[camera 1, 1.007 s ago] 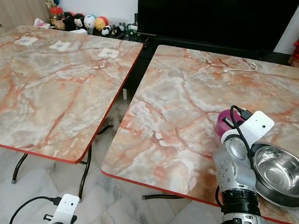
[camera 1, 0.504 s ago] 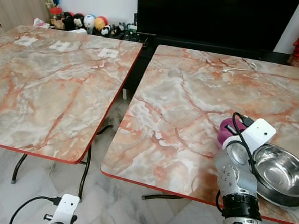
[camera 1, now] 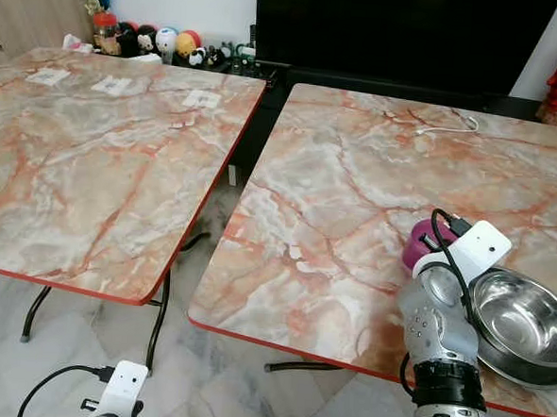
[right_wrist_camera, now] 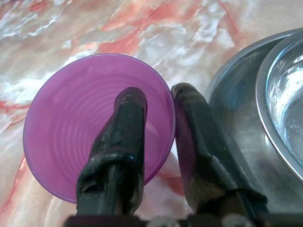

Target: Setting the table

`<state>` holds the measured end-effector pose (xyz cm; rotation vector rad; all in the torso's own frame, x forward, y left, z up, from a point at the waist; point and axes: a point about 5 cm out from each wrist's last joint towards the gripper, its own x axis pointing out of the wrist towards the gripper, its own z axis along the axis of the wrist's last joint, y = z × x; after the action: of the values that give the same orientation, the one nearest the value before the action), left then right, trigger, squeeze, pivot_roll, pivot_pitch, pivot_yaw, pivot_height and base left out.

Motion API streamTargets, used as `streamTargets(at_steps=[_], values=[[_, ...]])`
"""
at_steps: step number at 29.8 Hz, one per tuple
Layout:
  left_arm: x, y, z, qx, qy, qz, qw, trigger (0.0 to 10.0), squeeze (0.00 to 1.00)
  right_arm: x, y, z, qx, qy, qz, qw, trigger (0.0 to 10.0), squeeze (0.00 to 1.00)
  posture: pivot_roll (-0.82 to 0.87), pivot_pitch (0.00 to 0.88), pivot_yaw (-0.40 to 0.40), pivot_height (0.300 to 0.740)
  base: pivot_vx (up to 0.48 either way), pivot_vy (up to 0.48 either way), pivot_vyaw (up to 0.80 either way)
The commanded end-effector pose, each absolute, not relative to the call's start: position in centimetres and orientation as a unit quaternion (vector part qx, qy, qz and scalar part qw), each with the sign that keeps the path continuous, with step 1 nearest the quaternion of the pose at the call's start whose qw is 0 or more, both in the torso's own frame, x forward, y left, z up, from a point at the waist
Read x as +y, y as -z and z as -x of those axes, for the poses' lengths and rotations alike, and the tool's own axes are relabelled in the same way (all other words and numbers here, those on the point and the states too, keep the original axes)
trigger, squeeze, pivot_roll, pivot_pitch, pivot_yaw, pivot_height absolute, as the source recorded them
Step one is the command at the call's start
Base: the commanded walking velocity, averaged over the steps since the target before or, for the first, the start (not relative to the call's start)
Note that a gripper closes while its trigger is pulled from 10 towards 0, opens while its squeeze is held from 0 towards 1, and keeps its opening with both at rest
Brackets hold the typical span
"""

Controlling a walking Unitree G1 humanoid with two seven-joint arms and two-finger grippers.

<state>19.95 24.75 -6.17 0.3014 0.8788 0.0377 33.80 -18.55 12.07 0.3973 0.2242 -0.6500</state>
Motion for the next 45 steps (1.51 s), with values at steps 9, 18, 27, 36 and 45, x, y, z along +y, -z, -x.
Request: streamTargets(at_steps=[9, 18, 27, 36, 45], values=[[24.8, 6.2, -19.9, 0.426, -0.020, -0.145, 0.893, 10.0, 0.00, -18.4, -13.0, -34.2, 0.092, 0.306, -0.205, 0.925, 10.0, 0.00, 0.14, 0.006, -0.032, 0.740, 0.000, 0.000, 0.00], [24.8, 6.2, -19.9, 0.426, -0.020, -0.144, 0.893, 10.0, 0.00, -18.3, -13.3, -34.2, 0.081, 0.304, -0.210, 0.925, 10.0, 0.00, 0.14, 0.004, -0.033, 0.740, 0.000, 0.000, 0.00], [24.8, 6.2, -19.9, 0.425, -0.020, -0.145, 0.893, 10.0, 0.00, -18.2, -13.9, -34.5, 0.069, 0.301, -0.220, 0.925, 10.0, 0.00, 0.14, 0.004, -0.033, 0.740, 0.000, 0.000, 0.00], [24.8, 6.2, -19.9, 0.425, -0.021, -0.146, 0.893, 10.0, 0.00, -18.2, -14.2, -34.5, 0.059, 0.306, -0.226, 0.923, 10.0, 0.00, 0.14, 0.000, -0.033, 0.740, 0.000, 0.000, 0.00], [24.8, 6.2, -19.8, 0.425, -0.021, -0.145, 0.893, 10.0, 0.00, -18.9, -14.6, -34.0, 0.042, 0.331, -0.218, 0.917, 10.0, 0.00, 0.14, 0.000, -0.033, 0.740, 0.000, 0.000, 0.00]])
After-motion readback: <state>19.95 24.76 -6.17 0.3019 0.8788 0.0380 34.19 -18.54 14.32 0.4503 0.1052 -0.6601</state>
